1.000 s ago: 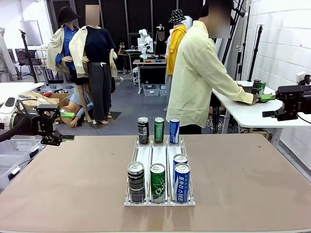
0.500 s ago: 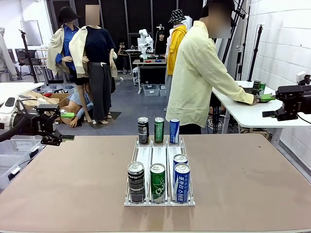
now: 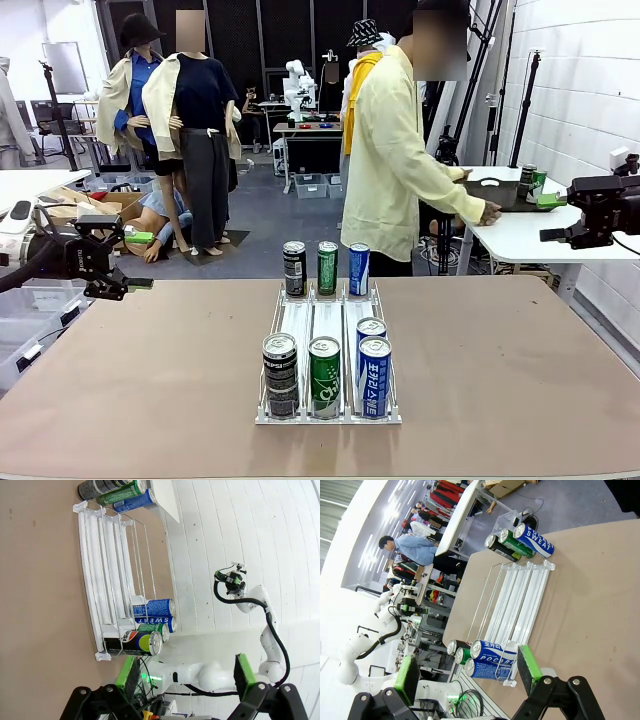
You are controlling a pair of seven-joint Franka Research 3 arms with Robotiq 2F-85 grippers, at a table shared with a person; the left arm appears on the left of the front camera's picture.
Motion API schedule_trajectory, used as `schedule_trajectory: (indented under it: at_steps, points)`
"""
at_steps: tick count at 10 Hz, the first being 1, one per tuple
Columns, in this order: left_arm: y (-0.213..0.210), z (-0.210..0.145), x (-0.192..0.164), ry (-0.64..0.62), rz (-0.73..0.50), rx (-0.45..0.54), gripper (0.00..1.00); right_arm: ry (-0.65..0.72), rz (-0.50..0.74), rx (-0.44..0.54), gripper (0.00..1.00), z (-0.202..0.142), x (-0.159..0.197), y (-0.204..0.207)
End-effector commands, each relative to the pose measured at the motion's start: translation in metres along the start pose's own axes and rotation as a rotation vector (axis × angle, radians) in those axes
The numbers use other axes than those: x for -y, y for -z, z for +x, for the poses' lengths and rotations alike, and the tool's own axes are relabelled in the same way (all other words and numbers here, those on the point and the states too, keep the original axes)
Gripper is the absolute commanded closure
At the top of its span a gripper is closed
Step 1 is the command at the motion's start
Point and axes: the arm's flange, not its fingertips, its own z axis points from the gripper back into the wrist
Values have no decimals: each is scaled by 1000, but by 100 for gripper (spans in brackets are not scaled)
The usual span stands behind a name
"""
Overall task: Retrieve and hand over the desired beverage to the person.
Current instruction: Place the picked can on the Handle tray extended by the person.
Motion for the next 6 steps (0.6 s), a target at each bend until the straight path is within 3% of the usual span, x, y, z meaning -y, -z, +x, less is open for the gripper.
schedule_trajectory:
  at_steps: [1, 6]
  points:
    - [-1, -3, 2, -7, 14, 10, 0, 3, 10, -1, 0, 1, -1, 0]
    - [-1, -3, 2, -7, 14, 10, 0, 3, 10, -1, 0, 1, -1, 0]
